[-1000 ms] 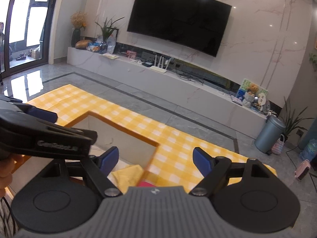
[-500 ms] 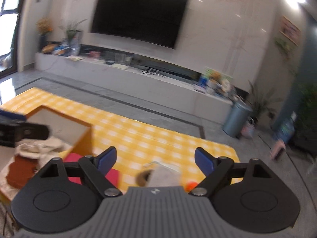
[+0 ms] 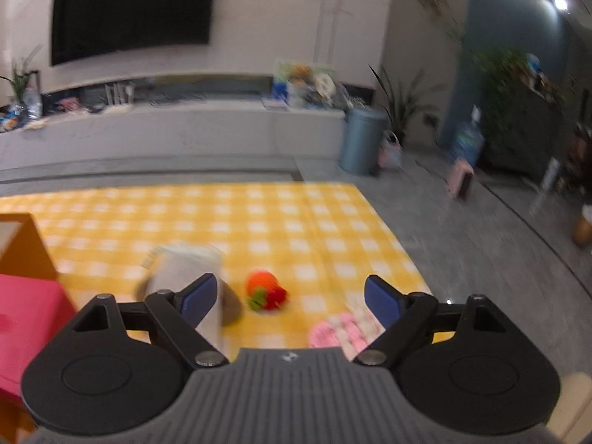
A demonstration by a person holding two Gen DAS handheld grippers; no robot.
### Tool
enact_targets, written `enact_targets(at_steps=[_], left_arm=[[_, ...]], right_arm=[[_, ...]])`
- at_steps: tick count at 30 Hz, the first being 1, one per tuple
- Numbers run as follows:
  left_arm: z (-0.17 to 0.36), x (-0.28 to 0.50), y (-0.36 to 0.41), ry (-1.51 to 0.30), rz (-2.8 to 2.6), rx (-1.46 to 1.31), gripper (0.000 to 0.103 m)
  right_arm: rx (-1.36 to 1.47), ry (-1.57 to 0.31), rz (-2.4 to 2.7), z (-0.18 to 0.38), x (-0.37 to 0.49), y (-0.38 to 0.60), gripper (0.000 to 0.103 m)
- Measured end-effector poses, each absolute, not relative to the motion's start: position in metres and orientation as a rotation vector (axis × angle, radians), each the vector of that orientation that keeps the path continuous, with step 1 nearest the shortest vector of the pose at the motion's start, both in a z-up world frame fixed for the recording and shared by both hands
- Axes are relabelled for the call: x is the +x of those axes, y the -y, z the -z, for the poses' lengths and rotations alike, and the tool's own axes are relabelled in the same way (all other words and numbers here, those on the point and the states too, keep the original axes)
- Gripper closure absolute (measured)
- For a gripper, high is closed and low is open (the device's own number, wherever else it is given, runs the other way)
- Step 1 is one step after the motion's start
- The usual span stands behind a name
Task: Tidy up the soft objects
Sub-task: 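Move both tools back over the remaining items on the mat, then grasp the white mesh bag with the left tool while the right tool grasps the pink crocheted bundle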
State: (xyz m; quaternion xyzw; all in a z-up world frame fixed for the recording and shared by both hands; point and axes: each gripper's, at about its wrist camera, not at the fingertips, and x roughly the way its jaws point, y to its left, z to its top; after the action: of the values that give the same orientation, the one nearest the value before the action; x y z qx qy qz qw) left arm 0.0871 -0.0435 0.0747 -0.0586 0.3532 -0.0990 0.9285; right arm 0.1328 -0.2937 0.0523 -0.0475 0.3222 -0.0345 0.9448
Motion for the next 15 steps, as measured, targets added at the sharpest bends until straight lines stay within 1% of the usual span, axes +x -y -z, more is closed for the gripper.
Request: enact_targets(at_steps=[5, 10, 15], left_arm=[[-0.068, 0.108, 0.088, -0.760, 0.208, -0.026, 0.004], [-0.054, 0.132, 0.121, -0.802, 0.179, -0.017, 0.004], [-0.040, 0.169, 0.143, -0.882, 0.176, -0.018, 0.004]], right_arm=[[-0.086, -0.712, 0.118, -0.025, 0.153, 0.319, 0.017], [-0.041, -0.742, 0.214, -0.004, 0.172, 0.358, 0.017], [0.134, -0.842, 0.292, 0.025, 0.194, 0.396, 0.017]])
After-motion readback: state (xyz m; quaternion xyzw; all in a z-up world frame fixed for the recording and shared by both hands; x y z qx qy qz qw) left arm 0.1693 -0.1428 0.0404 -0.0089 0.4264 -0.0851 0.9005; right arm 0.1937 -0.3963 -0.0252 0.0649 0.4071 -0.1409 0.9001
